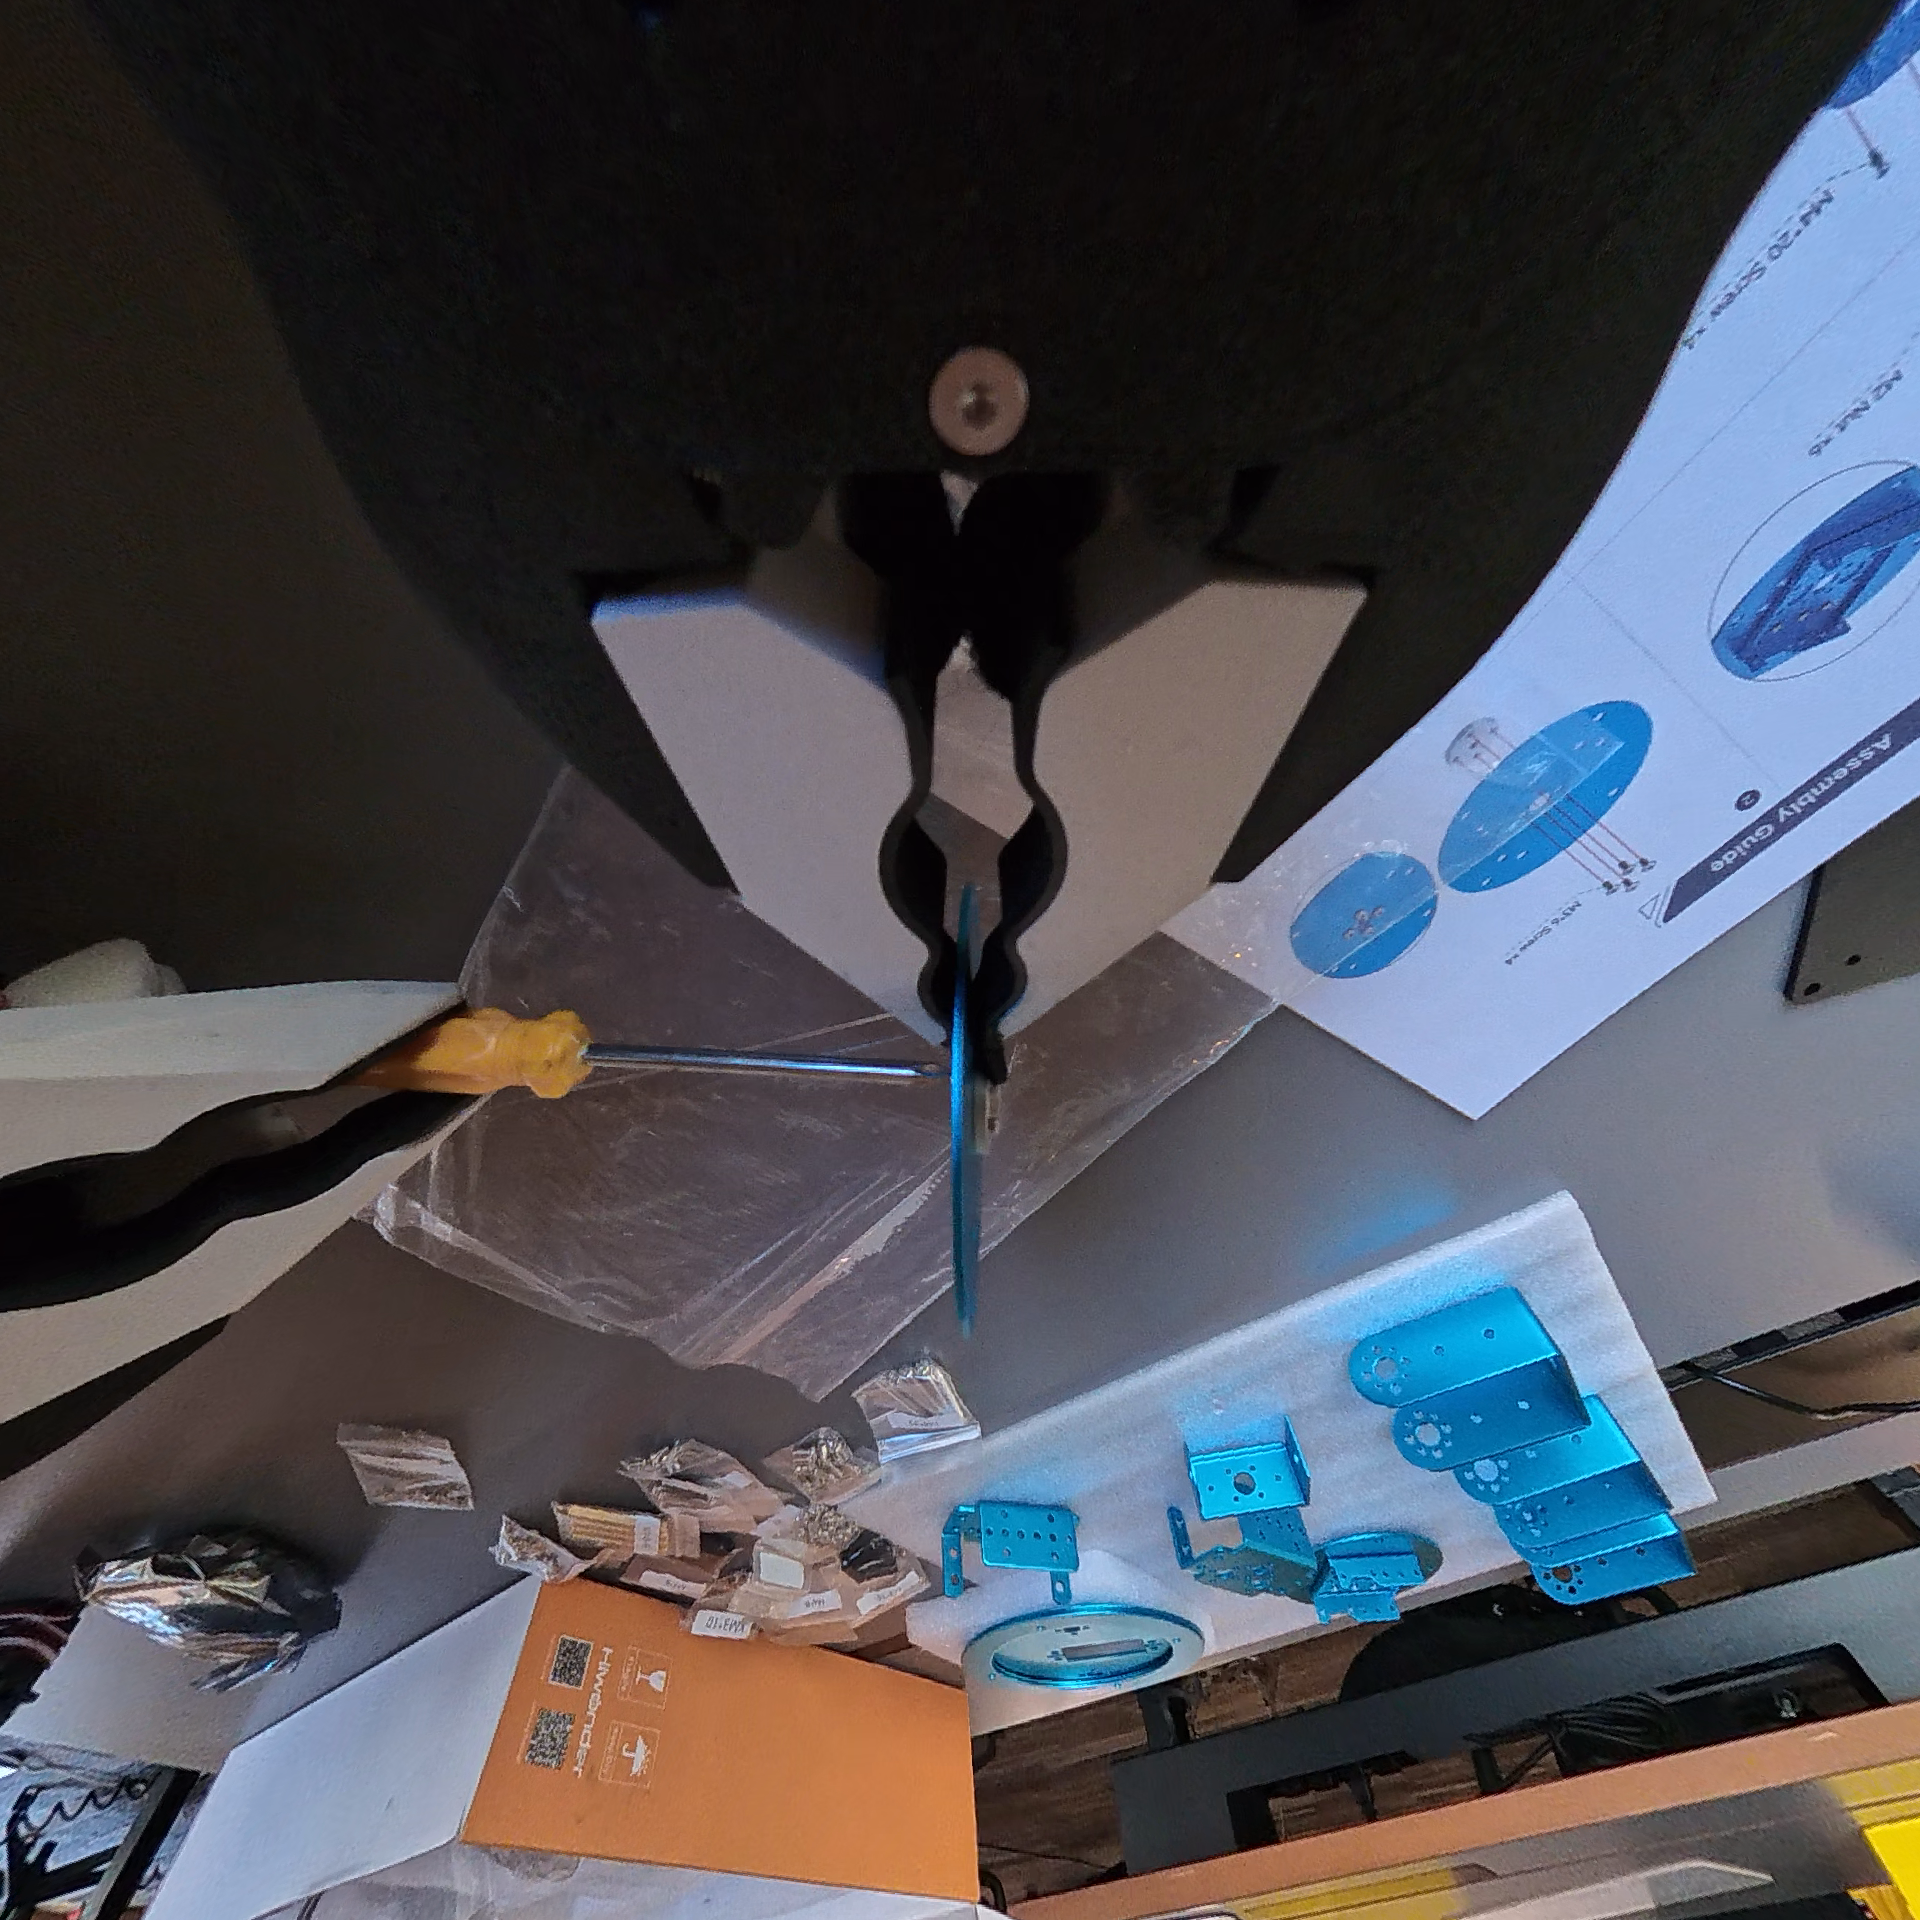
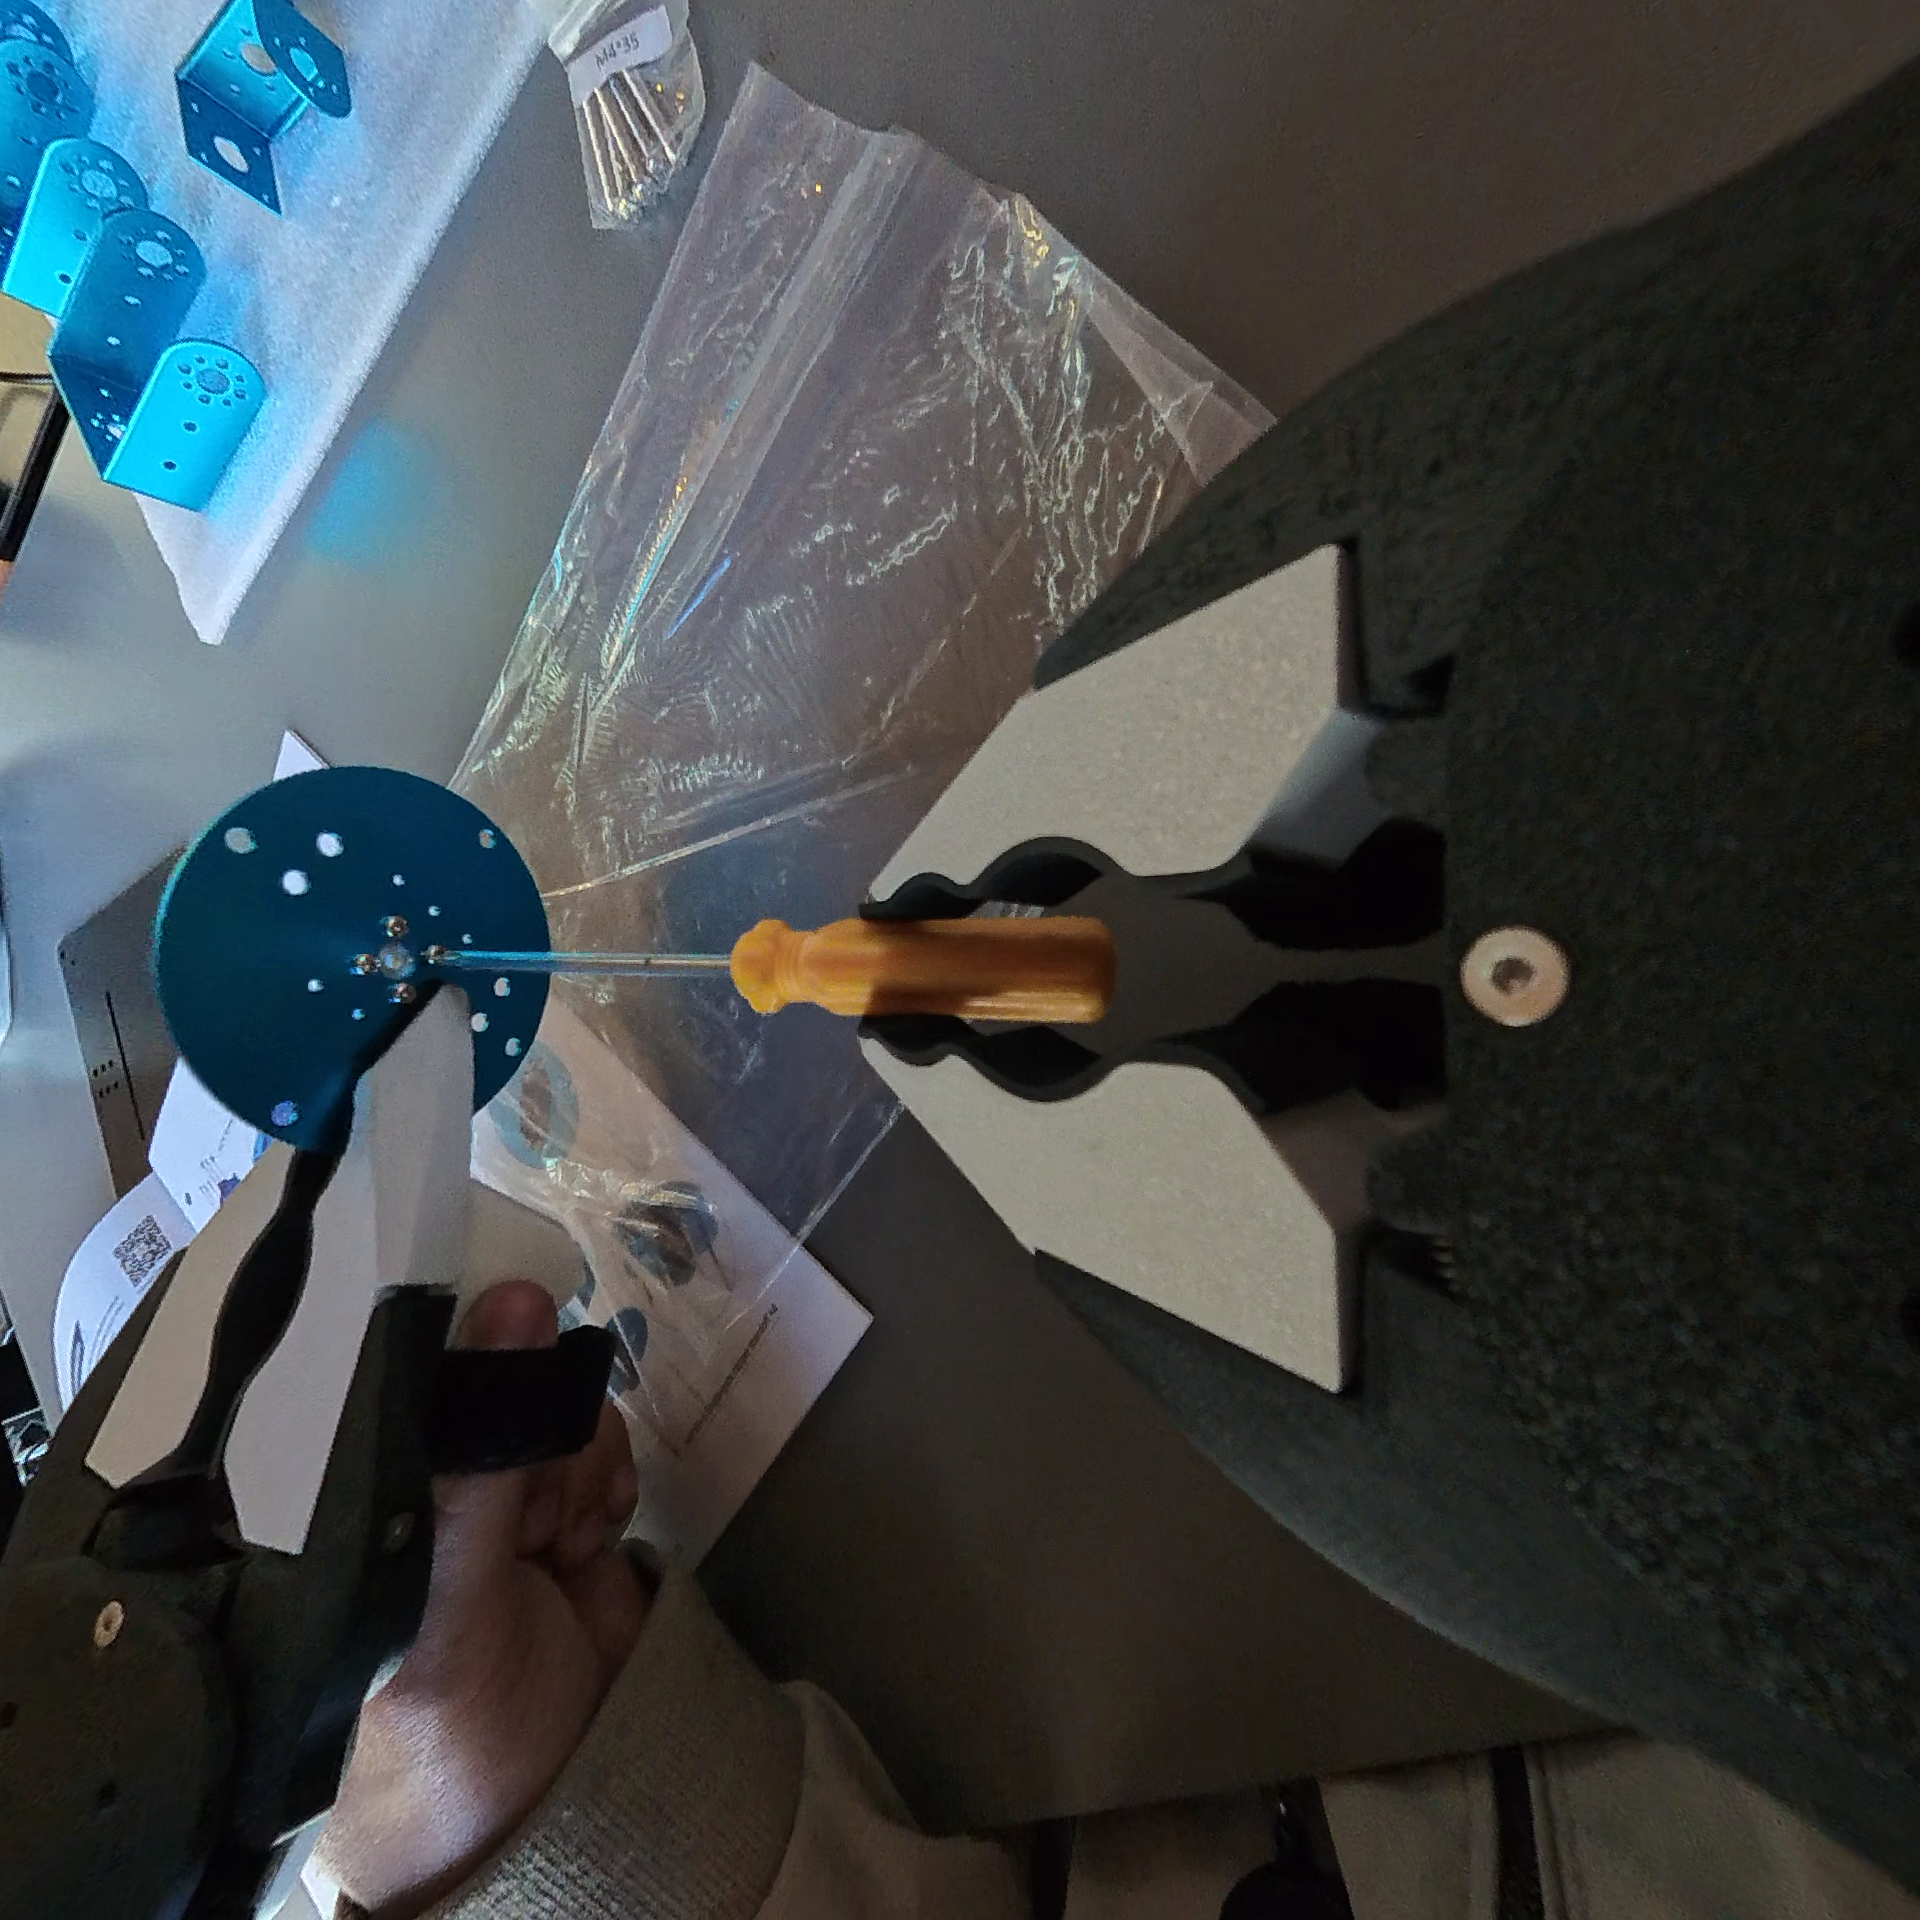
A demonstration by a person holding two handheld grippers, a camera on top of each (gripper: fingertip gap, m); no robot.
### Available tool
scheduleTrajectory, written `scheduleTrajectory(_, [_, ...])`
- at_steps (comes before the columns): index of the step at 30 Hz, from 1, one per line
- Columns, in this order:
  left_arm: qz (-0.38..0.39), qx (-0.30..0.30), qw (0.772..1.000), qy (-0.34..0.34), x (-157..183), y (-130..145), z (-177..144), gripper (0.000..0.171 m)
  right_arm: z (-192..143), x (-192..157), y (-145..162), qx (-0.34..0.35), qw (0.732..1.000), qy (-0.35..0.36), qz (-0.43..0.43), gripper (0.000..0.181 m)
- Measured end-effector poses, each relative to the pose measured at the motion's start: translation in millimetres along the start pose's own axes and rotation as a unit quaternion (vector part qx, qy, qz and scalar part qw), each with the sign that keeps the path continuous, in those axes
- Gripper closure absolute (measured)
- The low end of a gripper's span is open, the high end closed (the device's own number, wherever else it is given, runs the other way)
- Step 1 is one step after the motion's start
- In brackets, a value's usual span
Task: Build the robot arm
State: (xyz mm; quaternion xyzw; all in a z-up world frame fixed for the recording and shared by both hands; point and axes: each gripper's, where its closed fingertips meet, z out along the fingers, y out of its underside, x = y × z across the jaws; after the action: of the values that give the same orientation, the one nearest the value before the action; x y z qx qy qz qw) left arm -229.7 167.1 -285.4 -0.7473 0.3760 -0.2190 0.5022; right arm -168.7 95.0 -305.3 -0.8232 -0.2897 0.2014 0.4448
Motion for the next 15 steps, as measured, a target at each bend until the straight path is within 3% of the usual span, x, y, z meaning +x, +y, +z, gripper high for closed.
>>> scheduleTrajectory(7, [0.022,-0.014,1.000,-0.011,1,3,3,0.170,0,6,2,-0.020,0.995,0.061,-0.076,0.164])
scheduleTrajectory(9, [0.033,-0.025,0.999,-0.016,1,6,4,0.170,0,12,2,-0.038,0.977,0.121,-0.172,0.164])
scheduleTrajectory(12, [0.025,-0.041,0.999,-0.013,1,8,5,0.170,0,17,1,-0.058,0.927,0.195,-0.315,0.164])
scheduleTrajectory(13, [0.023,-0.048,0.998,-0.014,1,10,6,0.170,1,16,1,-0.059,0.918,0.202,-0.336,0.164])
scheduleTrajectory(15, [0.025,-0.055,0.998,-0.018,0,13,7,0.170,3,15,3,-0.064,0.929,0.188,-0.312,0.164])
